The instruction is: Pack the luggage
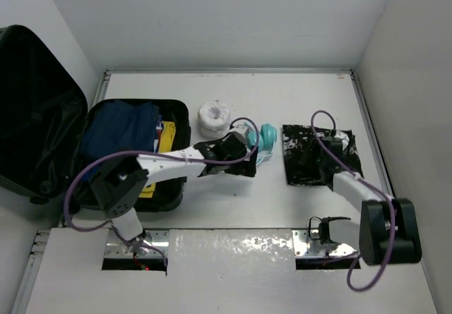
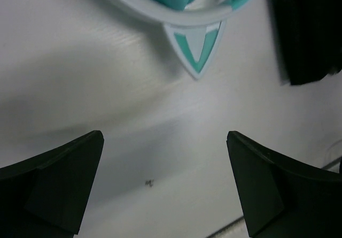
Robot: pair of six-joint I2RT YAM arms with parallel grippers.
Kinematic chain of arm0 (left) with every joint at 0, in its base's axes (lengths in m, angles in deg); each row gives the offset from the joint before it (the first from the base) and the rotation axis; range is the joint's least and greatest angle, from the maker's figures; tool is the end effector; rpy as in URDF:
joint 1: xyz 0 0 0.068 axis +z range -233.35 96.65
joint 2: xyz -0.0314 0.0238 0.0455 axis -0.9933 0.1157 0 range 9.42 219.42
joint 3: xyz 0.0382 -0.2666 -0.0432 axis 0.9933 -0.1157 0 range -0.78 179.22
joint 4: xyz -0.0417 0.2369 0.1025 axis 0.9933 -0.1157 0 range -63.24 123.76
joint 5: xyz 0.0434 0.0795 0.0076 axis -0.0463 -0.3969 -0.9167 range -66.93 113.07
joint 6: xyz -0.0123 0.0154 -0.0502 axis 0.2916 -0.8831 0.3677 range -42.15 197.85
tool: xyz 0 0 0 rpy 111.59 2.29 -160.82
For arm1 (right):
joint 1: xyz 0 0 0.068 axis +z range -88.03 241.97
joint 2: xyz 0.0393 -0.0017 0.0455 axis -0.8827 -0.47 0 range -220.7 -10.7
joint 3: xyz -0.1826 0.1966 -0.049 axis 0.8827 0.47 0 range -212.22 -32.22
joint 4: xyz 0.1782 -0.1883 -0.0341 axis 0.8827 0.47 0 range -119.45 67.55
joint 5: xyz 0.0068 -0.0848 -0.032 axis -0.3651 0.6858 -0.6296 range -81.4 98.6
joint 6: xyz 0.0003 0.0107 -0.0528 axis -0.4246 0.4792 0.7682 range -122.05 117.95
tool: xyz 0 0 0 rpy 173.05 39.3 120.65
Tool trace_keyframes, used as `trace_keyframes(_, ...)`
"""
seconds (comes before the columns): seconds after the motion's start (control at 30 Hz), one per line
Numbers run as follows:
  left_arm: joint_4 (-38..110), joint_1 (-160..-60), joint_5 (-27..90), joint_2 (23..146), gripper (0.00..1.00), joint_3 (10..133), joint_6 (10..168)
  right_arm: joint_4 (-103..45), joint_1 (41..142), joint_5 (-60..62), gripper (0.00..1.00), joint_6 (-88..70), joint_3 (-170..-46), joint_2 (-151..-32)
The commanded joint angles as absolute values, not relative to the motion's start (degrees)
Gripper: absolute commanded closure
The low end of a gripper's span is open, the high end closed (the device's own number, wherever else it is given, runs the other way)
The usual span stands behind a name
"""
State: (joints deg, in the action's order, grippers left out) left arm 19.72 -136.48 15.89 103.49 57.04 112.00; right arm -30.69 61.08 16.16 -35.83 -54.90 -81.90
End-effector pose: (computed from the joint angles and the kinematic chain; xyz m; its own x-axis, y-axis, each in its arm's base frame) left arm 0.2087 -0.2706 0.1963 -0.8007 0.1391 -0.5827 0.3580 0.8910 -0.2792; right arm 0.2162 -0.0080 0.1392 -0.5525 0.5598 -0.6175 0.4954 0.8164 0.2968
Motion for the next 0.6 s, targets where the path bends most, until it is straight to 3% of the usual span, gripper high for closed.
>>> trace_keyframes(0.0, 21.9, -135.7, 13.7, 109.2, 0.01, 64.2, 109.8, -30.7, 67.0, 15.1, 0.29, -48.7, -46.7, -77.1)
trace_keyframes(0.3, 19.5, -129.5, 17.8, 128.3, 0.05, 81.7, 107.5, -24.1, 78.1, 27.8, 0.31, -61.1, -37.9, -52.9)
trace_keyframes(0.53, 15.1, -124.9, 22.3, 141.3, 0.05, 100.3, 104.6, -26.8, 78.2, 20.5, 0.30, -58.2, -40.3, -58.1)
trace_keyframes(0.57, 13.1, -124.2, 22.8, 143.0, 0.05, 107.4, 103.8, -28.5, 78.2, 19.1, 0.30, -58.8, -40.1, -59.1)
